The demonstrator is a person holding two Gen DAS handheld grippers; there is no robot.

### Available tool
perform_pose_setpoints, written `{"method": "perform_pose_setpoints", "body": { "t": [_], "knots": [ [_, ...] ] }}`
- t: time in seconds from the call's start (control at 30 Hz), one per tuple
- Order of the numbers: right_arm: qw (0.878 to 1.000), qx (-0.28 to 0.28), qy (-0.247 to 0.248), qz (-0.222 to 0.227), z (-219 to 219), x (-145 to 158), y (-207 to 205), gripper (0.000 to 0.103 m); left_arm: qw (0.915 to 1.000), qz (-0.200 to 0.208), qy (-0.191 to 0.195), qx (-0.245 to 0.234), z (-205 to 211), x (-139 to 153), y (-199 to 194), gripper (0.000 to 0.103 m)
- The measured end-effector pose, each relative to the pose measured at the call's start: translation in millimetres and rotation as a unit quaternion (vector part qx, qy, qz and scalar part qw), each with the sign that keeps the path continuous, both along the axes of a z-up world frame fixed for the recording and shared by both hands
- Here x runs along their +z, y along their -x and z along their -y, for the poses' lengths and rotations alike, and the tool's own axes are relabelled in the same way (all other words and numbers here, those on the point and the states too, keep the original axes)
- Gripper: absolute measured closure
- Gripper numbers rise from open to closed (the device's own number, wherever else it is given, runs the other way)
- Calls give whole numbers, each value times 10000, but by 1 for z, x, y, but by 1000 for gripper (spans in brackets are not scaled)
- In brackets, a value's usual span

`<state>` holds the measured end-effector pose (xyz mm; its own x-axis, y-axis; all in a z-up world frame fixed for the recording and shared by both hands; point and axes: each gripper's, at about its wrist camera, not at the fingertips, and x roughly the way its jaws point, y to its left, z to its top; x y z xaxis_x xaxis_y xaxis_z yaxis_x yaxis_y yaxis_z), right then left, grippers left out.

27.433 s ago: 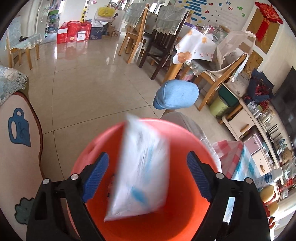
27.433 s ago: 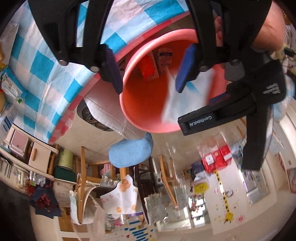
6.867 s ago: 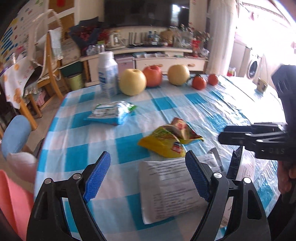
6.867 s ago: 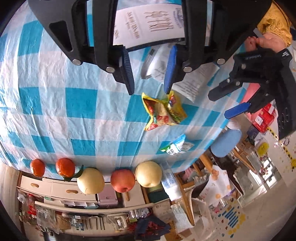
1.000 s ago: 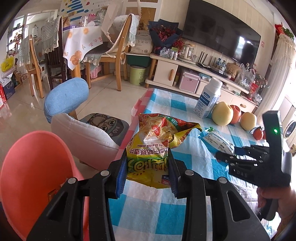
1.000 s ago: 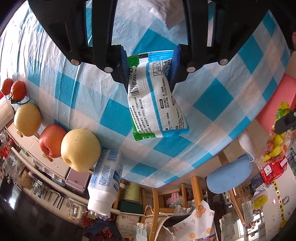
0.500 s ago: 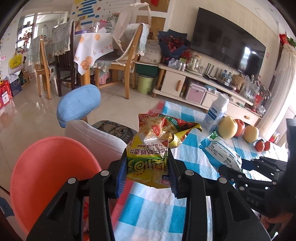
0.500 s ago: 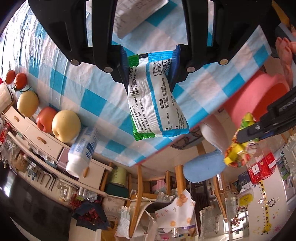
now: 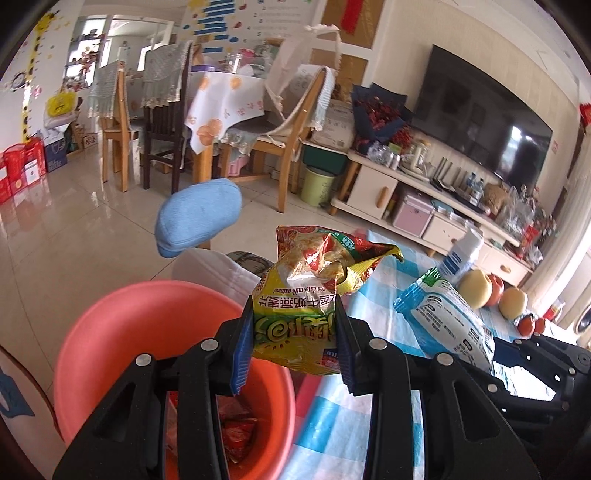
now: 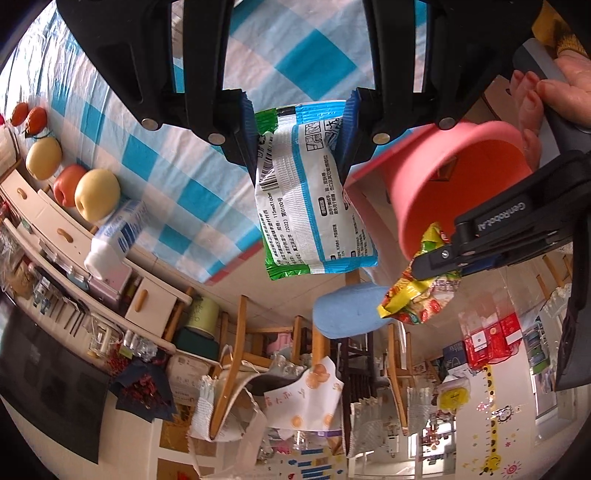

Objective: Collect trash
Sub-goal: 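Carry chip bag and snack packet in both grippers over pink bucket, then open both grippers to drop chip bag and snack packet into bucket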

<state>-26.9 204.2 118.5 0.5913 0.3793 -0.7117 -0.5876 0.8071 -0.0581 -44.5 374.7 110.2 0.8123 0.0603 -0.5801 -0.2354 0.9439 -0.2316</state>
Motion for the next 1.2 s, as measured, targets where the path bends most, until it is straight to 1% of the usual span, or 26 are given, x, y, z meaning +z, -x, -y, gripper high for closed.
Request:
{"method": "perform_pose_setpoints", "body": {
  "t": [0.17,0.3,0.4,0.57,0.67,0.77,0.83,0.87,0.9,0.93,0.97,1.03,1.1,1.2],
  "knots": [
    [9997,218,-23,68,-25,10,8,64,9995,53,91,299,-24,2,7,64],
    [9991,423,16,81,-48,11,14,64,9981,42,155,601,-48,0,12,64],
    [9984,557,70,57,-63,9,16,64,9965,32,227,809,-65,-1,16,64],
    [9968,776,180,9,-87,1,21,64,9933,-67,202,1138,-88,-6,19,63],
    [9952,931,315,-14,-101,-7,27,64,9913,-153,234,1284,-97,-7,19,63],
    [9932,1053,493,-73,-114,-16,31,63,9886,-287,225,1460,-104,-11,18,60],
    [9910,1158,672,-93,-123,-25,35,57,9873,-338,280,1529,-109,-13,18,46],
    [9903,1198,703,-76,-126,-28,38,54,9865,-352,274,1578,-110,-14,19,31],
    [9896,1258,687,-89,-127,-30,39,43,9857,-355,249,1627,-109,-14,20,24],
    [9893,1303,648,-104,-127,-31,41,32,9855,-354,222,1646,-109,-14,20,22],
    [9897,1287,629,-47,-126,-31,43,29,9853,-370,202,1658,-109,-14,20,22],
    [9906,1230,603,20,-123,-31,45,28,9847,-425,185,1680,-109,-16,19,15],
    [9923,1131,496,15,-116,-29,44,27,9849,-450,198,1661,-108,-17,17,14],
    [9954,890,347,51,-103,-26,42,21,9859,-474,117,1603,-103,-16,14,12]
  ]
}}
